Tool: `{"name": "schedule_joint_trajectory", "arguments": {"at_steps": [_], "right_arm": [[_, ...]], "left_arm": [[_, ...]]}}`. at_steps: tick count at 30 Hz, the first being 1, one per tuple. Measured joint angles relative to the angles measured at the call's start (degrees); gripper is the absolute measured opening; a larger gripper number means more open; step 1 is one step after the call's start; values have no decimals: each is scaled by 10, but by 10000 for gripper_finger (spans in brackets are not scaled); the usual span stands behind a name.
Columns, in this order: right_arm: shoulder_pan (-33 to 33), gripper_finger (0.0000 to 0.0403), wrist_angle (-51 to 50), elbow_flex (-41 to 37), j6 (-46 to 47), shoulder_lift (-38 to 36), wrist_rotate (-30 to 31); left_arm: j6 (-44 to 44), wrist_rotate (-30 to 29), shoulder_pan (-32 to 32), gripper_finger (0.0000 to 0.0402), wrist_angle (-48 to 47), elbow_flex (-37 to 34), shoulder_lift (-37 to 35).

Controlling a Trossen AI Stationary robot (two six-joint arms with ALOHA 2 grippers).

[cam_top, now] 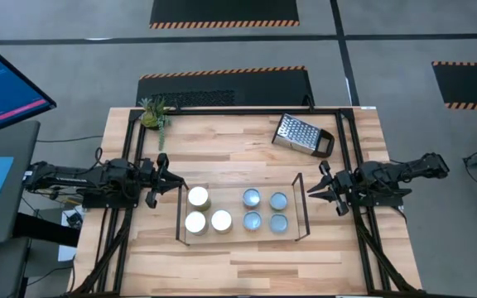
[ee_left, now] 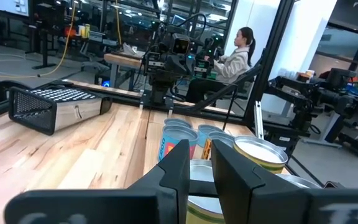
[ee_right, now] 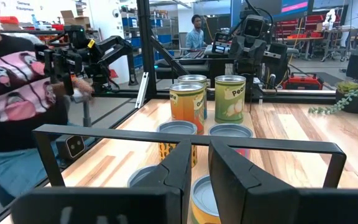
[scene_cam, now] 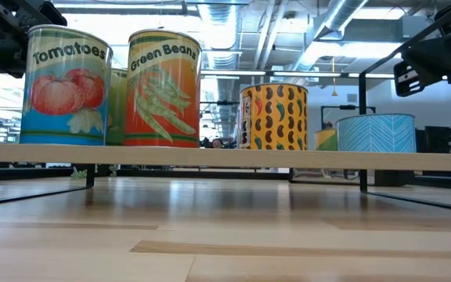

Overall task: Pick and place cans onto a shelf
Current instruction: Adjust the shelf

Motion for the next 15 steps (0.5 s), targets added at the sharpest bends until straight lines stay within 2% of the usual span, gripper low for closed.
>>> {"name": "schedule_joint_trajectory", "arguments": {"at_steps": [15], "right_arm": [[0,82,0,0,0,0,0]], "left_arm": [[0,0,0,57,0,0,0]]}}
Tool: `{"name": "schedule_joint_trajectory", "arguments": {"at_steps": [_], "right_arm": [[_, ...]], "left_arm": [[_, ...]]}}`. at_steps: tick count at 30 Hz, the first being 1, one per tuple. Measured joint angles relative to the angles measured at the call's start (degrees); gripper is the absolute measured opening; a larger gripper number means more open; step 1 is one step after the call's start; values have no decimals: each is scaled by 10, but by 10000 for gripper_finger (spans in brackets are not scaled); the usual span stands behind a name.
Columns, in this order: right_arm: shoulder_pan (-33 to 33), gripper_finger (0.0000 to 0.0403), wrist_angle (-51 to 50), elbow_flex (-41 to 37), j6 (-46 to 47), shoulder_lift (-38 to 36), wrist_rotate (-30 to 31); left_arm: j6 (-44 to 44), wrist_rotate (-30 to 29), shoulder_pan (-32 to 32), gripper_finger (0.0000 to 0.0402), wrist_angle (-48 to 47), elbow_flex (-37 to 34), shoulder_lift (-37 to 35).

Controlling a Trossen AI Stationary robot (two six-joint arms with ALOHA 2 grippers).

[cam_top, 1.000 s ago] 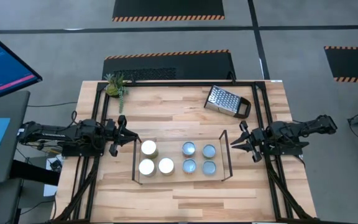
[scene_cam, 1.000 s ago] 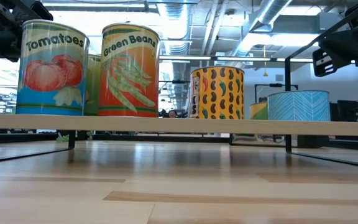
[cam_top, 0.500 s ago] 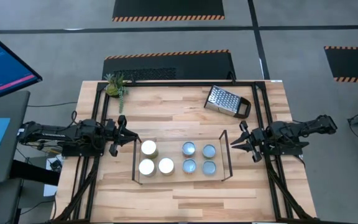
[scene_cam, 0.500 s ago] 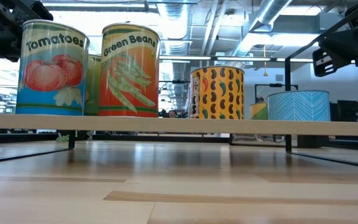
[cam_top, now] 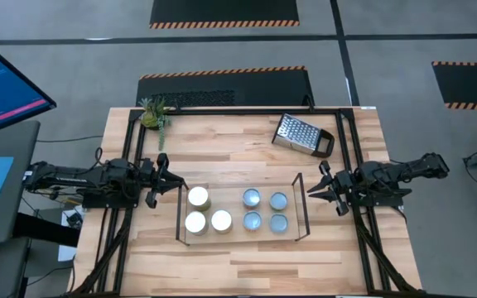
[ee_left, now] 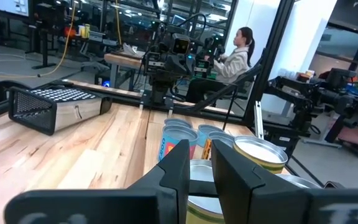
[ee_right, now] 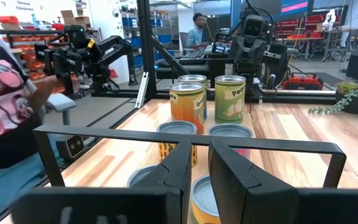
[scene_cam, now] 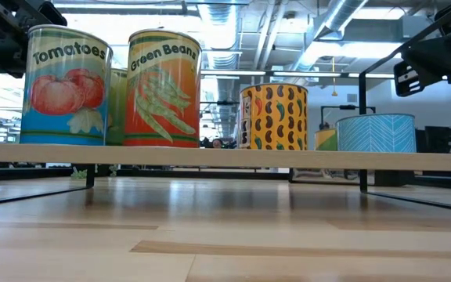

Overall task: Pick and place cans onto a shelf
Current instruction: Adjust the shelf

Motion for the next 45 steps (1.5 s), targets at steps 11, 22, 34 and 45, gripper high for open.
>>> {"name": "schedule_joint_trajectory", "arguments": {"at_steps": [11,22,34,45], "right_arm": [[0,82,2,0,39,0,0],[0,82,3,0,37,0,0],[1,82,-58,57,36,-1,-9],[1,82,-188,107,36,-1,-2]], "left_arm": [[4,0,0,57,0,0,0],[-1,-36,-1,57,3,0,0],[74,-9,0,57,-311,154,1],[10,-36,-3,57,-385,200,-9]]}}
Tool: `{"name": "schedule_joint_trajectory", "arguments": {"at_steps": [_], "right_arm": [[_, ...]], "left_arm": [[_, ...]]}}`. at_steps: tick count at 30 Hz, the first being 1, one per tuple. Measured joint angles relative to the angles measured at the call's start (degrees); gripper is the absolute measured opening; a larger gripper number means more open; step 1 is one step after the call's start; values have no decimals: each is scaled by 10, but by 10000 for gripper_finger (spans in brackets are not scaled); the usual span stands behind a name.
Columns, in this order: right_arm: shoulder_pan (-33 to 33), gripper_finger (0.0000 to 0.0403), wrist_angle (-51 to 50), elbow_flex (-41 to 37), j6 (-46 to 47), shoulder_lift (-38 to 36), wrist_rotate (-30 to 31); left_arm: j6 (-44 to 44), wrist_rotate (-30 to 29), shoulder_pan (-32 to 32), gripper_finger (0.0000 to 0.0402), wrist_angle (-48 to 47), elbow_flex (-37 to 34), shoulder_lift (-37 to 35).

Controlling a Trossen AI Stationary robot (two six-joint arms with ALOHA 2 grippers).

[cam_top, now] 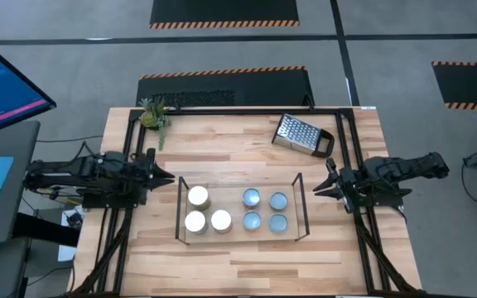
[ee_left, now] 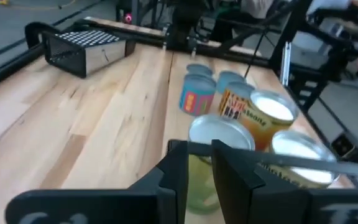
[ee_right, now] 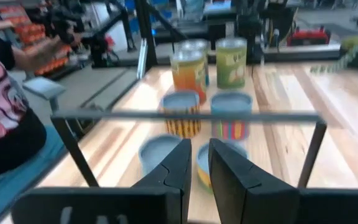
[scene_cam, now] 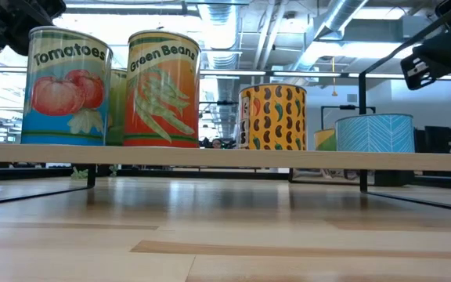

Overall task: Pick and place cans onto a shelf
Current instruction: Adjust the shelf

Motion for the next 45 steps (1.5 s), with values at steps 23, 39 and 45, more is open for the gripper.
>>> {"name": "schedule_joint_trajectory", "arguments": {"at_steps": [23,39,45], "right_arm": [[0,82,-35,0,19,1,0],[0,82,-36,0,20,1,0],[0,82,-37,0,20,1,0]], "left_arm": [[-110,26,0,57,-8,1,152],[-64,-23,0,57,30,1,152],[-57,-48,0,57,30,1,152]]}}
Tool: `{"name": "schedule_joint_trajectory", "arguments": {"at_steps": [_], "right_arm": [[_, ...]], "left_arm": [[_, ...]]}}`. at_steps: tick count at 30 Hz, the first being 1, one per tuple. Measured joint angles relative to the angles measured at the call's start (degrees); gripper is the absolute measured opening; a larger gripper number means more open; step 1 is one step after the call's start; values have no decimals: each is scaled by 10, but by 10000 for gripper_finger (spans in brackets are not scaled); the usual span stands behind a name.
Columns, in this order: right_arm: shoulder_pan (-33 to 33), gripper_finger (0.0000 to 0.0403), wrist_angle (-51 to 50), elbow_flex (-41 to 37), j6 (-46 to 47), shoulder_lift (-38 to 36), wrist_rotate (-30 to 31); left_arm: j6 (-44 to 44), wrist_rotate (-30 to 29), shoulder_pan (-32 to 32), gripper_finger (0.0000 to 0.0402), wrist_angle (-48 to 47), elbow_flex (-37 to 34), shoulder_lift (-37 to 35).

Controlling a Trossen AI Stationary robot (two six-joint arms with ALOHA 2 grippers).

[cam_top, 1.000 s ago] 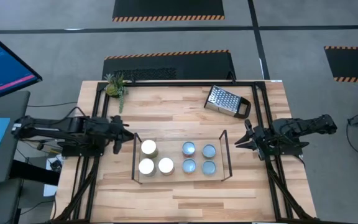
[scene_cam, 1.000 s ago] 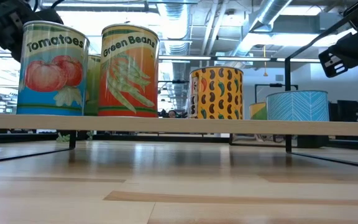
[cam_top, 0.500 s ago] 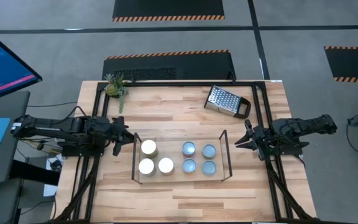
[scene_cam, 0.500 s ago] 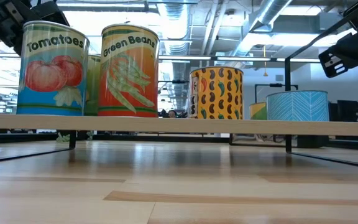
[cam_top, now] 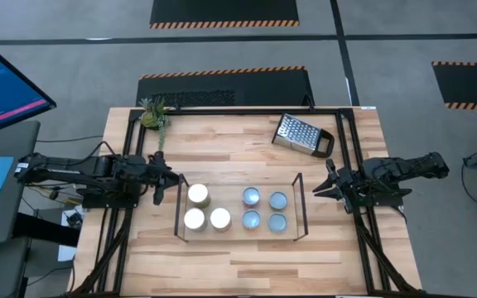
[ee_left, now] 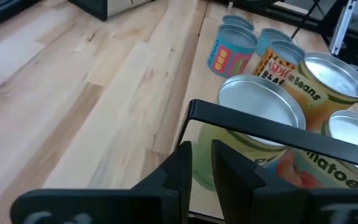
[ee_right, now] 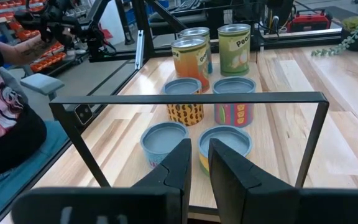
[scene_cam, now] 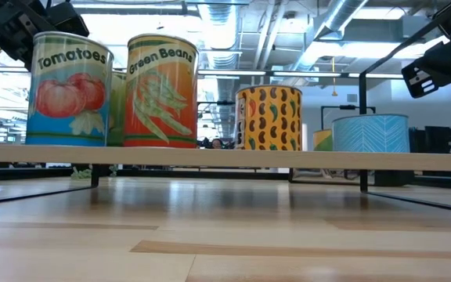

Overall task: Pick and place cans onto a shelf
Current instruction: Adjust the shelf, then return to Home Position

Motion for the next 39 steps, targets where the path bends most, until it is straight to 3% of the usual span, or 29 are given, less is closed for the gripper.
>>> {"name": "schedule_joint_trajectory", "arguments": {"at_steps": [15,28,31,34,39], "right_arm": [[0,82,0,0,0,0,0],[0,82,2,0,-20,0,1],[0,82,1,0,-21,0,2],[0,82,1,0,-21,0,2],[0,82,0,0,-21,0,2]], "left_arm": [[-34,23,0,57,-29,1,-21],[-188,11,0,57,-127,1,-82],[-186,-6,0,57,-156,1,-89],[-245,-18,-1,57,-179,1,-88],[-141,-115,-20,57,-135,0,-89]]}}
